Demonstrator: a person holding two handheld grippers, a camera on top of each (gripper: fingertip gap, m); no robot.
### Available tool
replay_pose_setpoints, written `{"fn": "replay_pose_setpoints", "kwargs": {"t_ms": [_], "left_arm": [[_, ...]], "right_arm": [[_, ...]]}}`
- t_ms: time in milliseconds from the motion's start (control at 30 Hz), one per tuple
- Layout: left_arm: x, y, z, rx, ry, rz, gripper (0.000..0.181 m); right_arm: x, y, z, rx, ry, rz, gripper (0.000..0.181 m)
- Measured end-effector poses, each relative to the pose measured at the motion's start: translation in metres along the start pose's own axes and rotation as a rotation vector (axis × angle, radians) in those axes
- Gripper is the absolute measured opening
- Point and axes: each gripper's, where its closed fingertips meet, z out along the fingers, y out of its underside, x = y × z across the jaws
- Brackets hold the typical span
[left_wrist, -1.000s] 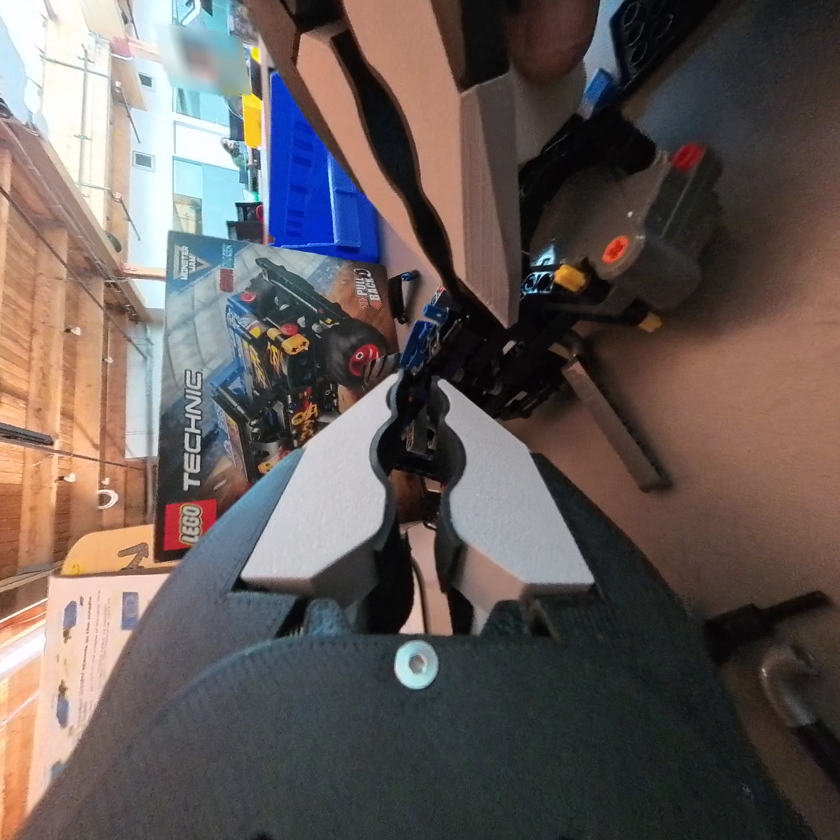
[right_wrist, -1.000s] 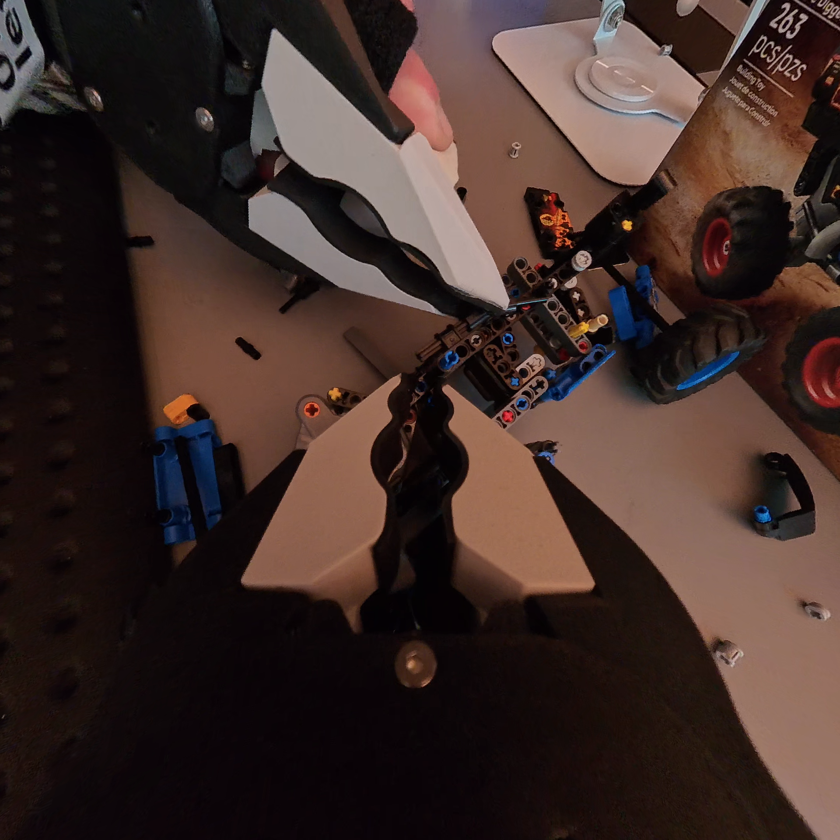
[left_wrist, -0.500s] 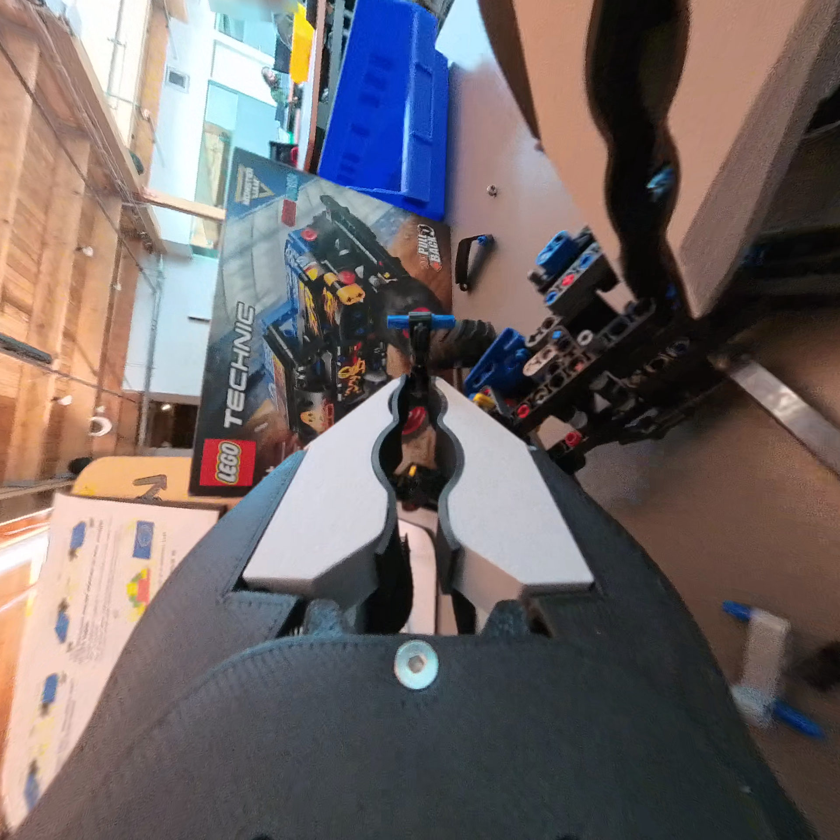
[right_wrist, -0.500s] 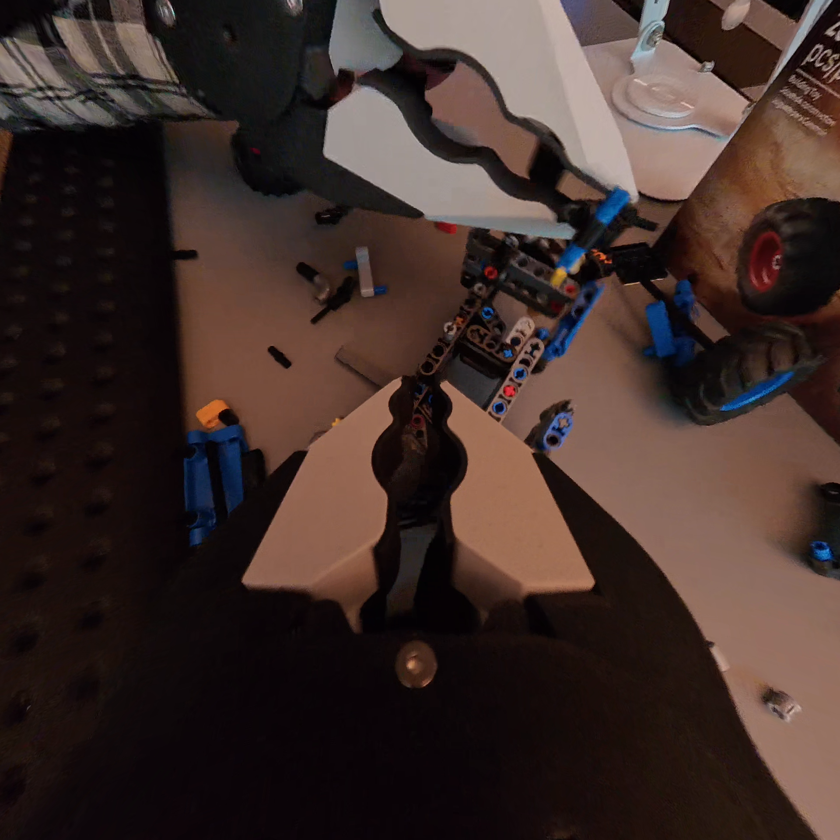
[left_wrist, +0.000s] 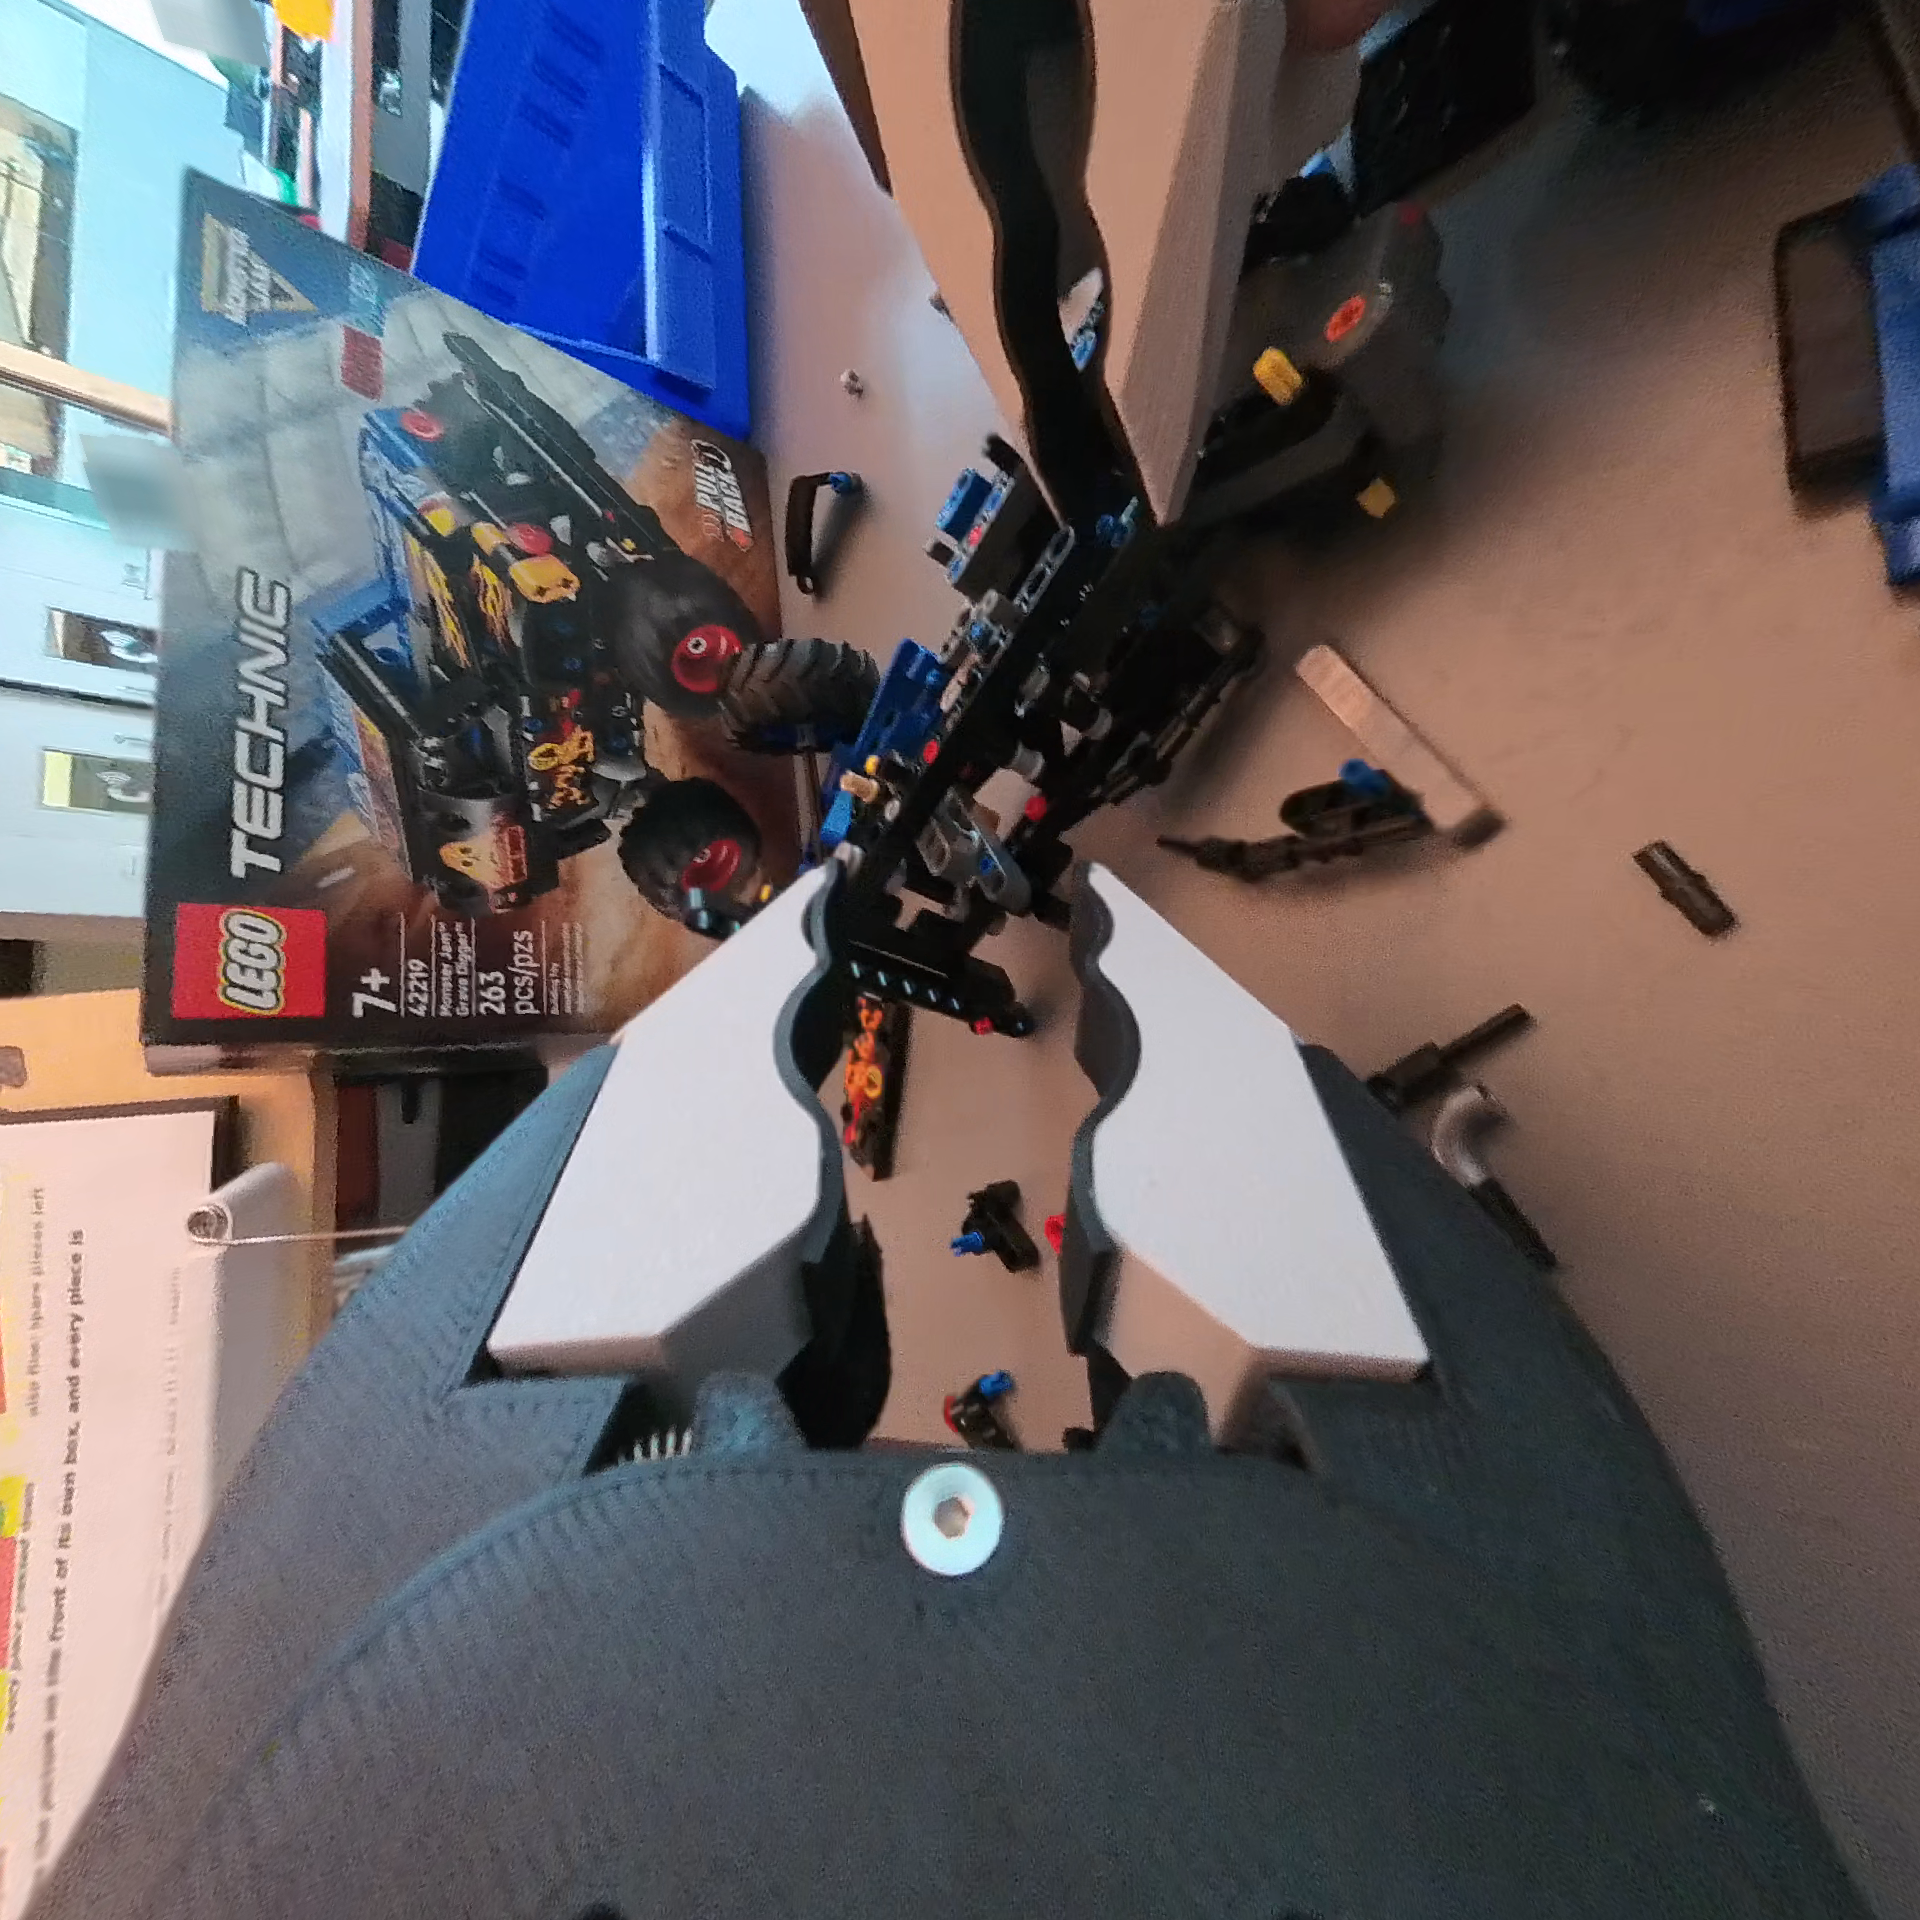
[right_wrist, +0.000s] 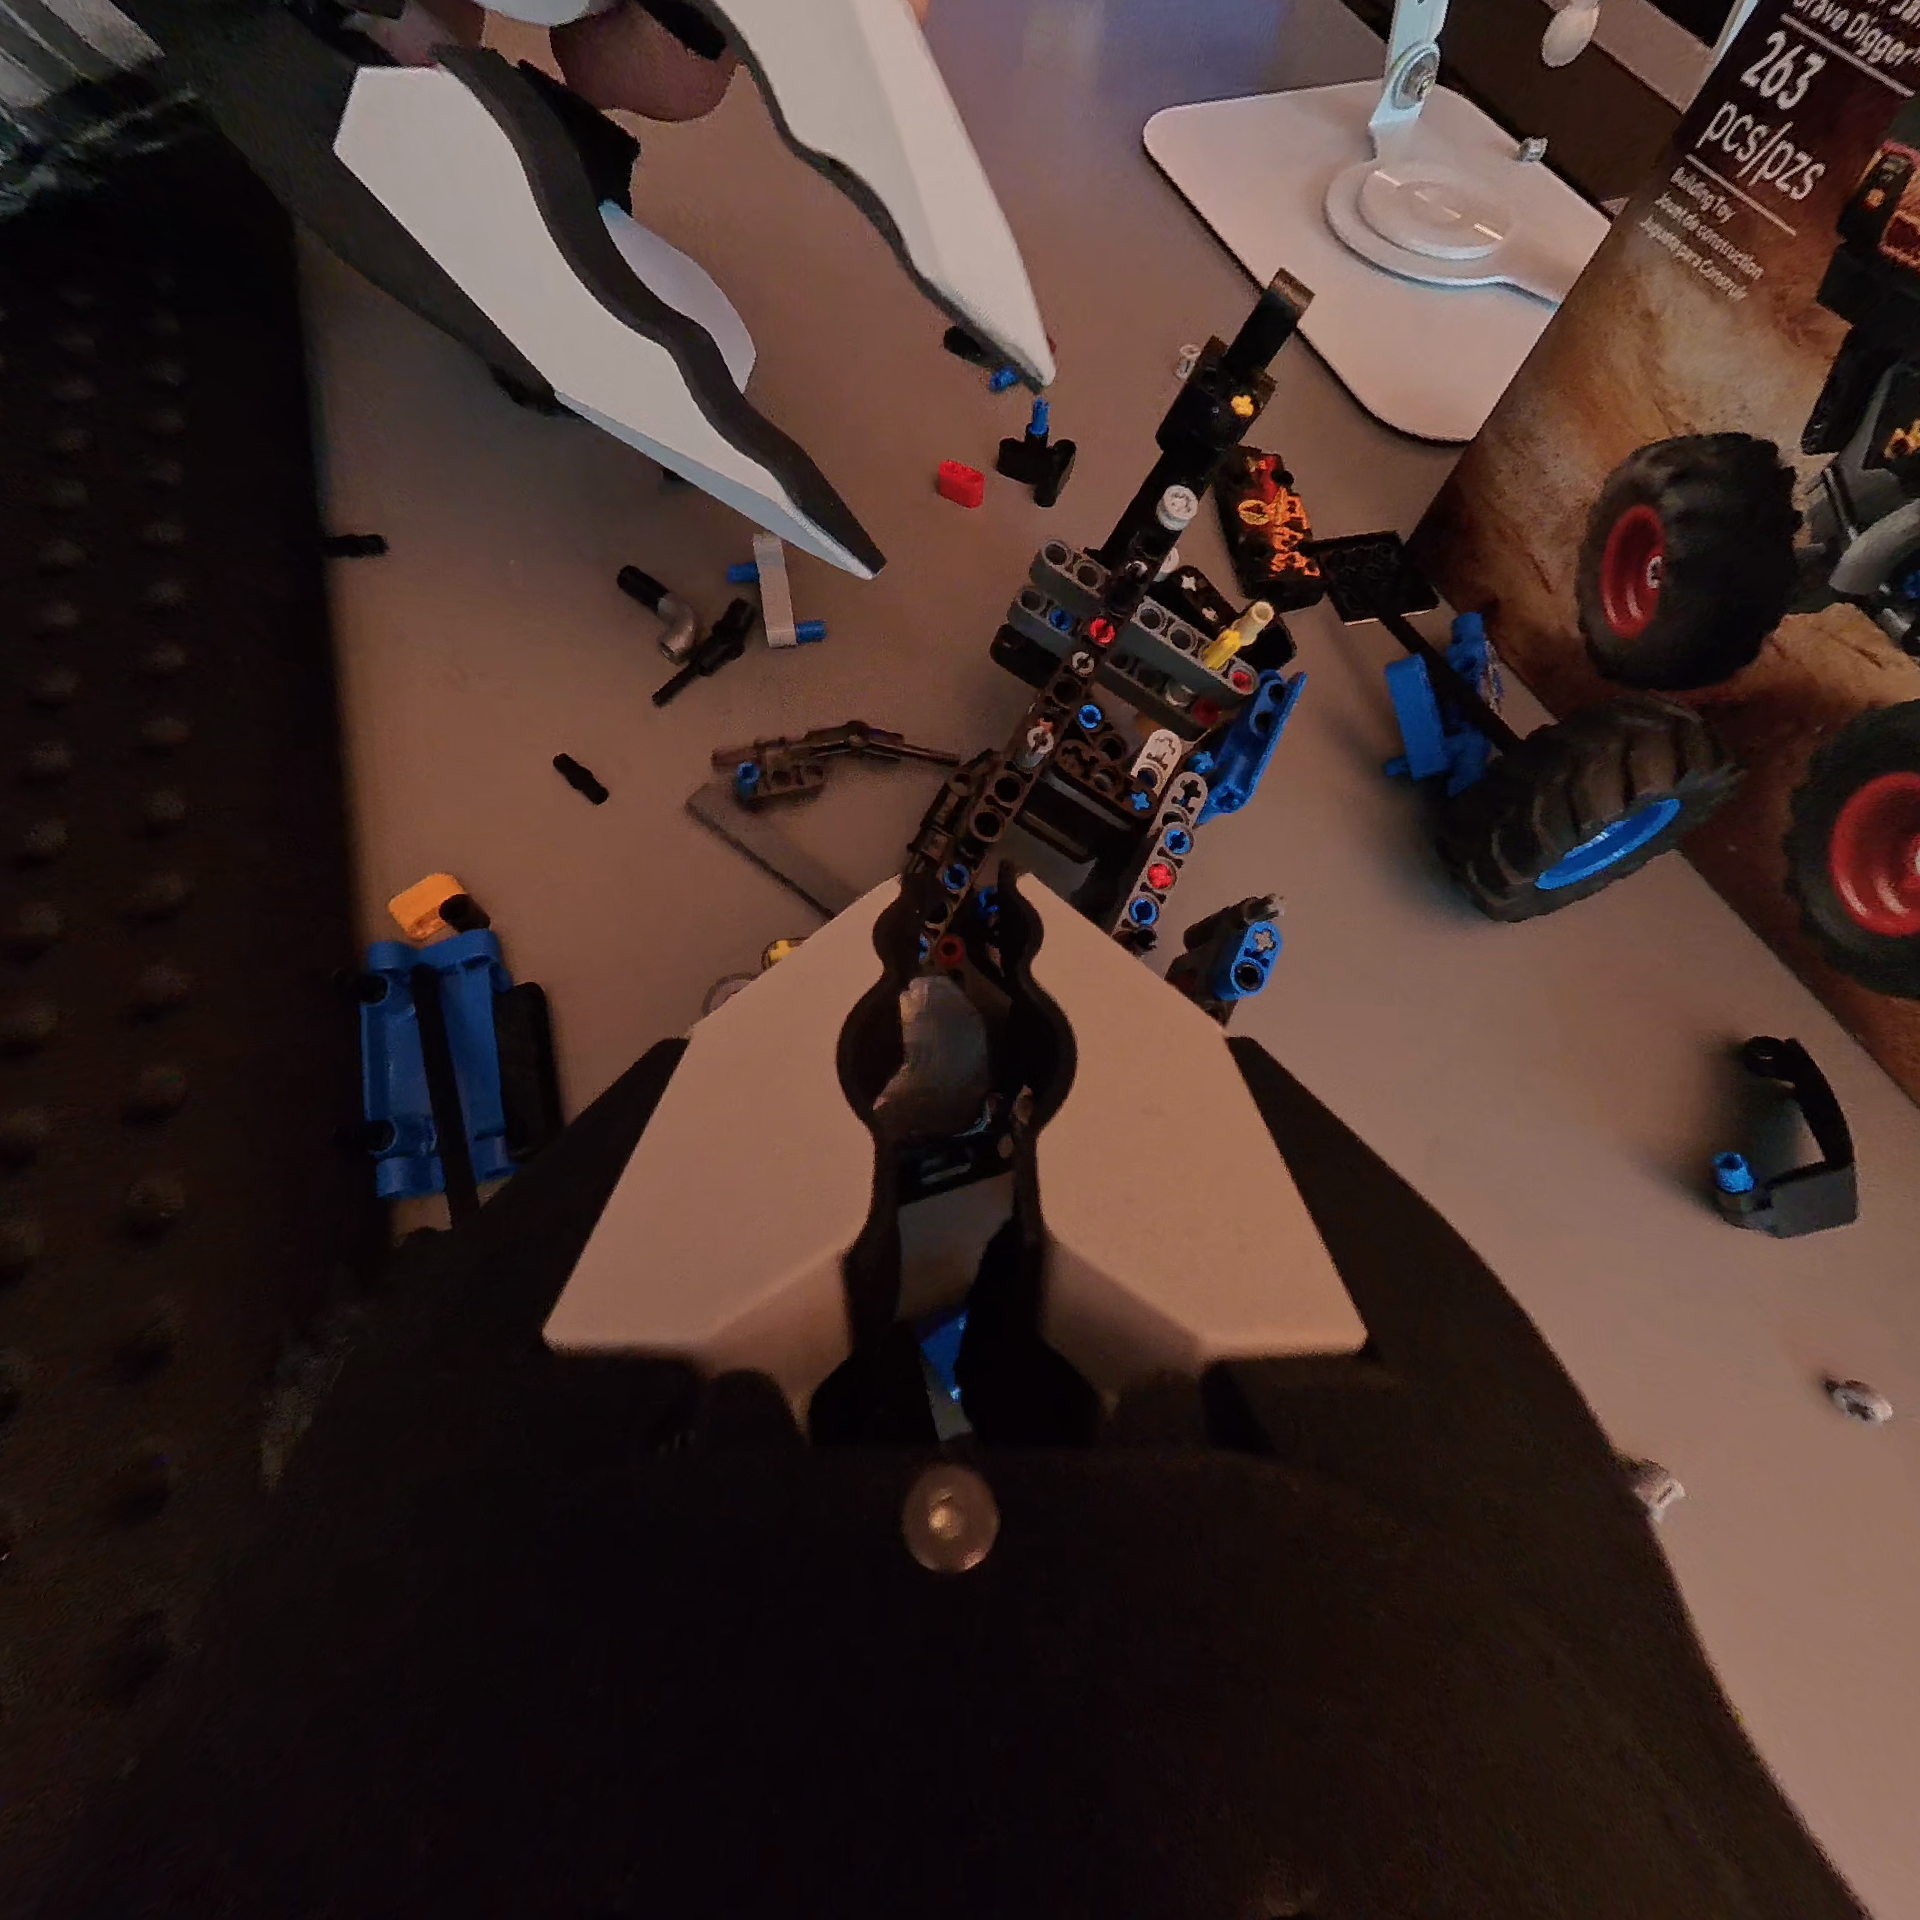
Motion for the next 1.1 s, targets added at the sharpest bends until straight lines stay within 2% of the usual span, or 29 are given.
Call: {"fn": "replay_pose_setpoints", "kwargs": {"t_ms": [167, 267, 300, 333, 533, 767, 1000, 1067, 1100], "left_arm": [[-0.008, -0.010, 0.020, 0.013, 0.018, 0.020, 0.035], [-0.002, -0.013, 0.039, -0.018, 0.028, 0.102, 0.034], [0.001, -0.015, 0.045, -0.016, 0.038, 0.116, 0.031], [0.004, -0.015, 0.050, -0.016, 0.045, 0.127, 0.017], [-0.003, -0.017, 0.058, -0.010, 0.016, 0.112, 0.015], [-0.011, -0.021, 0.065, 0.045, -0.031, -0.139, 0.011], [-0.016, -0.017, 0.069, 0.095, 0.000, -0.400, 0.008], [-0.016, -0.018, 0.067, 0.097, -0.008, -0.392, 0.008], [-0.015, -0.018, 0.065, 0.066, -0.043, -0.285, 0.010]], "right_arm": [[0.005, -0.005, -0.003, 0.018, 0.033, -0.004, 0.017], [0.004, -0.003, 0.000, 0.002, 0.035, -0.005, 0.017], [0.003, -0.003, 0.000, -0.005, 0.037, 0.000, 0.015], [0.004, -0.003, 0.000, -0.008, 0.043, 0.007, 0.010], [0.005, -0.001, 0.004, -0.030, 0.025, 0.110, 0.008], [0.009, 0.001, 0.006, -0.057, 0.018, 0.149, 0.010], [0.016, 0.000, 0.010, -0.043, 0.033, 0.157, 0.011], [0.015, 0.000, 0.010, -0.049, 0.032, 0.143, 0.011], [0.013, 0.000, 0.009, -0.048, 0.024, 0.143, 0.011]]}}
